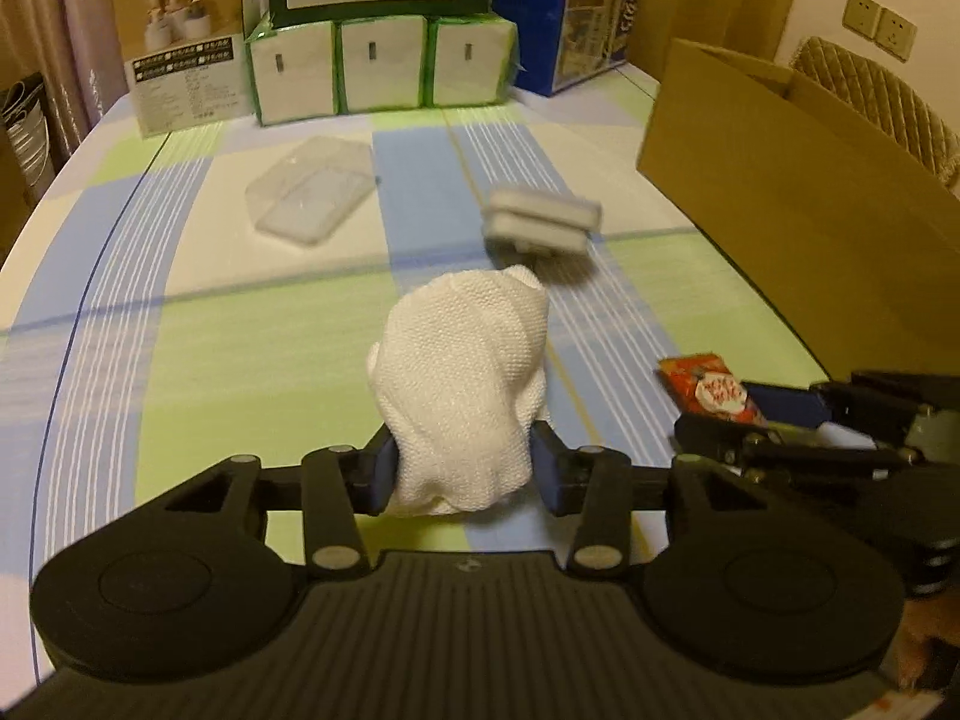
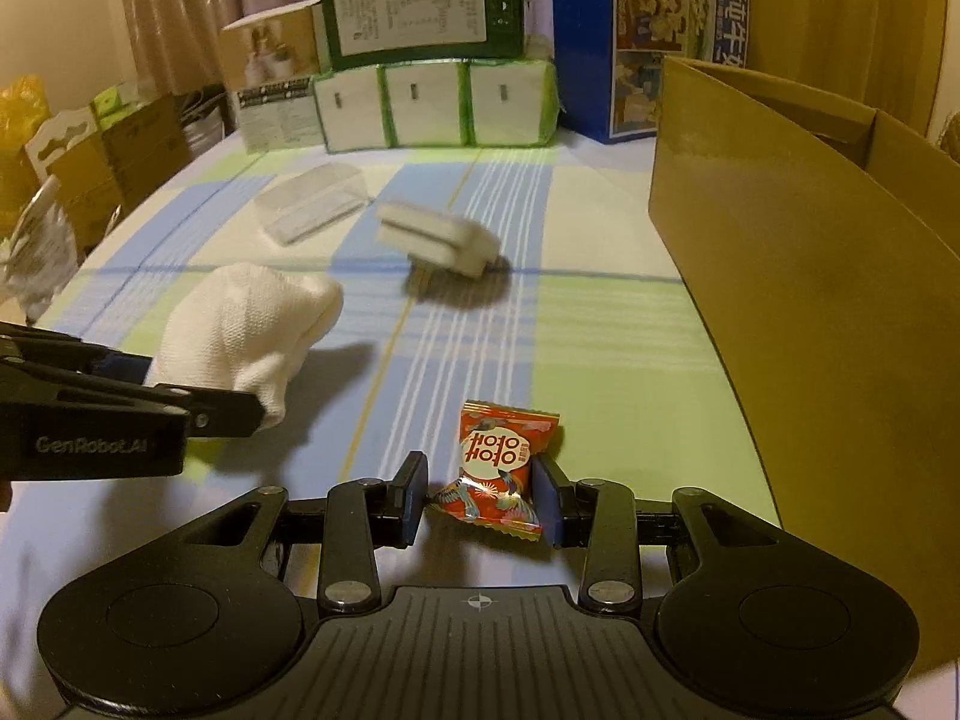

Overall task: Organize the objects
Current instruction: 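Grasp the white towel with the left tool while the right tool grasps the red snack packet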

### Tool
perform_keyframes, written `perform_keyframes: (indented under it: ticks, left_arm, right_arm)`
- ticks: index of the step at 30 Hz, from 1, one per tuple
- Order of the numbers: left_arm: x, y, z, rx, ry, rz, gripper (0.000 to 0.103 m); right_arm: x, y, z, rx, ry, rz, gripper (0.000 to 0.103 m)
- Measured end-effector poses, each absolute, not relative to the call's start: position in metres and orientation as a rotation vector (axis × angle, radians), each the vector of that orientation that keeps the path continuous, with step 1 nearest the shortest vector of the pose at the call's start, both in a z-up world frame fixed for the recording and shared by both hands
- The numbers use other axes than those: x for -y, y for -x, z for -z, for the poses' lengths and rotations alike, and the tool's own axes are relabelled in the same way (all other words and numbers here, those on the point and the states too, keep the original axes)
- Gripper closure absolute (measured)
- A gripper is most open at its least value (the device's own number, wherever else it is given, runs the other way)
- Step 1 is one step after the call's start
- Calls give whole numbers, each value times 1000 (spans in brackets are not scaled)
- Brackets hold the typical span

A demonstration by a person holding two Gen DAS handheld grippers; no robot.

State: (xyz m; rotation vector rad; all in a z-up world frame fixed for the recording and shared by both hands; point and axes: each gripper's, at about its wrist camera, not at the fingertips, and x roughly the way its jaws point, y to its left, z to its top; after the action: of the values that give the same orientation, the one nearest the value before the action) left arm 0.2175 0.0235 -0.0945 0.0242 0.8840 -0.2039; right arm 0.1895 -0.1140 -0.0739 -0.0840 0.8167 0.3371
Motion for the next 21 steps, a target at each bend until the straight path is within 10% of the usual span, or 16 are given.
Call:
perform_keyframes:
  ticks: [7,21]
  left_arm:
    - [-24,-204,92,-817,-79,190,28]
    - [-21,-225,104,-828,-23,170,28]
  right_arm:
    - [113,-183,80,-815,104,-345,68]
    - [113,-190,83,-788,87,-293,56]
